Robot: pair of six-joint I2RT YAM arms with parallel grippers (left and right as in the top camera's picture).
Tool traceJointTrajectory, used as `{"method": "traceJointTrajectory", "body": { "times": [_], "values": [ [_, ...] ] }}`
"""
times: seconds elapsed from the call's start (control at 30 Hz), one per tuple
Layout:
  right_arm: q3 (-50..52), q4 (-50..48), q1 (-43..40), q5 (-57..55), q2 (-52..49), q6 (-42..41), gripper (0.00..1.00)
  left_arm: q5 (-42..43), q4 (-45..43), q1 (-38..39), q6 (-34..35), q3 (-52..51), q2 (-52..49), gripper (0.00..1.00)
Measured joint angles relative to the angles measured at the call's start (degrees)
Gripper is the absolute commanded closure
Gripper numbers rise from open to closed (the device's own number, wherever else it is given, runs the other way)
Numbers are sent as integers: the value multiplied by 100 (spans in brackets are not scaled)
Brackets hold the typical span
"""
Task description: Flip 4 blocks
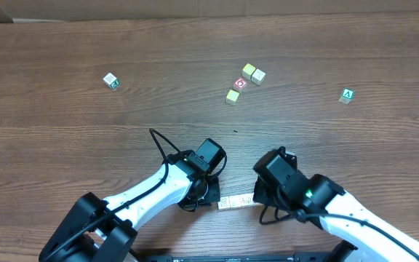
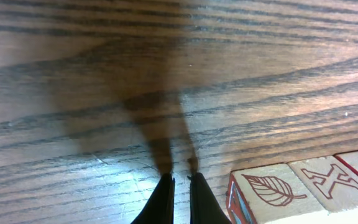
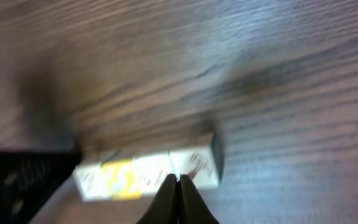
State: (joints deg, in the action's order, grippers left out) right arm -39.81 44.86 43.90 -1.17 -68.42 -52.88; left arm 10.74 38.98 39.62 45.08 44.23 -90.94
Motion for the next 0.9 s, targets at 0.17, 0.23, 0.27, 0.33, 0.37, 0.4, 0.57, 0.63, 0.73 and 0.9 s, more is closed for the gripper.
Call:
{"method": "traceJointTrajectory", "body": {
  "times": [0.17, 0.23, 0.27, 0.33, 0.37, 0.4, 0.57, 0.63, 0.73, 0.9],
  "values": [
    [22, -332, -398, -74, -452, 114, 96, 59, 17, 0, 0, 0, 0, 96],
    [22, -337, -546, -76, -616, 153, 96, 63, 17, 0, 0, 0, 0, 96],
    [24, -308, -623, -72, -693, 153, 96, 61, 17, 0, 0, 0, 0, 96],
    [24, -208, -754, -74, -807, 155, 96, 61, 17, 0, 0, 0, 0, 96],
    [24, -98, -831, -61, -855, 160, 96, 61, 17, 0, -2, 0, 0, 95],
    [26, 7, -894, -52, -883, 166, 96, 61, 20, 0, -2, 0, 0, 96],
    [50, 326, -1139, 17, -901, 192, 96, 61, 42, 0, -4, 0, 0, 96],
    [50, 380, -1167, 83, -901, 225, 96, 61, 42, 0, -26, 0, 0, 96],
    [50, 463, -1167, 160, -901, 348, 96, 61, 42, 0, -48, 0, 0, 96],
    [-26, 927, -1167, 236, -901, 560, 96, 59, 42, 0, -52, 0, 0, 96]
  ]
}}
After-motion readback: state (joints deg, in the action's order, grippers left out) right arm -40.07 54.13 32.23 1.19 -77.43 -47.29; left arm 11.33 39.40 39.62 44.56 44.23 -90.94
